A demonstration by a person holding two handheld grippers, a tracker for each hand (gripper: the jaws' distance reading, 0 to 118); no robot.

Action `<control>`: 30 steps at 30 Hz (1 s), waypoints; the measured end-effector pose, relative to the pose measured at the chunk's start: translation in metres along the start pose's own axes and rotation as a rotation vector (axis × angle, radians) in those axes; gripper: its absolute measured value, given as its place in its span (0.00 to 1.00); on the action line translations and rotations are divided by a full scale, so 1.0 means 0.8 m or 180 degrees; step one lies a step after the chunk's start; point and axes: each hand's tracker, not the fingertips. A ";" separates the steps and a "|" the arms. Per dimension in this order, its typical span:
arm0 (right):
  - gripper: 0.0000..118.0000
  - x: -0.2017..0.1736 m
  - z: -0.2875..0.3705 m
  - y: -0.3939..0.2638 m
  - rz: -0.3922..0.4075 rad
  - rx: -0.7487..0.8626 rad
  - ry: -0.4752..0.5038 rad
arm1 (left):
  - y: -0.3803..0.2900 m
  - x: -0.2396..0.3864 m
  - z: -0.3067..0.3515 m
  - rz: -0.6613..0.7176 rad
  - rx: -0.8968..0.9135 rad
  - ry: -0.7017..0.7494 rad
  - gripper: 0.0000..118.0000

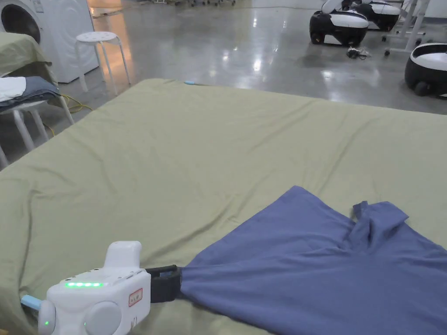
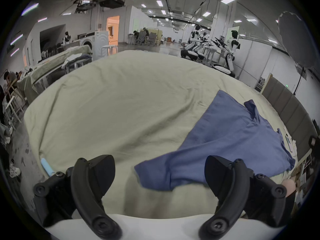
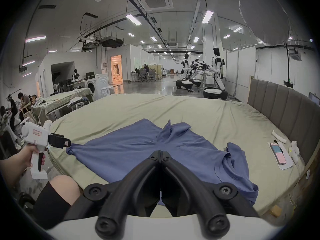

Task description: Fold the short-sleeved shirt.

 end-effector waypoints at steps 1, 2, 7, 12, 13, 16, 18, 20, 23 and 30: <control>0.01 0.001 -0.001 -0.001 0.0001 -0.0019 -0.0004 | -0.001 0.002 -0.005 0.0043 -0.0055 0.0013 0.69; 0.01 0.002 -0.003 -0.001 0.0015 -0.0037 -0.0021 | 0.001 0.004 -0.011 0.0061 -0.0099 0.0012 0.64; 0.01 0.012 -0.012 0.000 -0.0129 -0.0155 -0.0048 | -0.012 0.018 -0.036 -0.0069 -0.0414 -0.0067 0.09; 0.01 0.019 -0.016 0.002 -0.0067 -0.0187 -0.0098 | -0.018 0.030 -0.015 -0.0272 -0.0319 -0.0190 0.01; 0.01 0.021 -0.019 0.002 -0.0057 -0.0196 -0.0104 | -0.019 0.031 -0.007 -0.0289 -0.0314 -0.0199 0.01; 0.01 0.033 -0.030 0.003 -0.0026 -0.0234 -0.0091 | -0.019 0.033 0.015 -0.0375 -0.0059 -0.0119 0.01; 0.01 0.046 -0.042 0.007 -0.0011 -0.0266 -0.0051 | -0.016 0.032 0.032 -0.0332 0.0146 -0.0101 0.01; 0.01 0.064 -0.063 0.010 0.0031 -0.0303 -0.0053 | -0.011 0.035 0.048 -0.0322 0.0306 -0.0064 0.01; 0.04 0.098 -0.121 0.020 0.0198 -0.0690 -0.0134 | -0.005 0.045 0.061 -0.0406 0.0390 -0.0059 0.01; 0.91 0.184 -0.292 0.028 0.0104 -0.1090 -0.0323 | 0.010 0.060 0.053 -0.0566 0.0347 -0.0039 0.01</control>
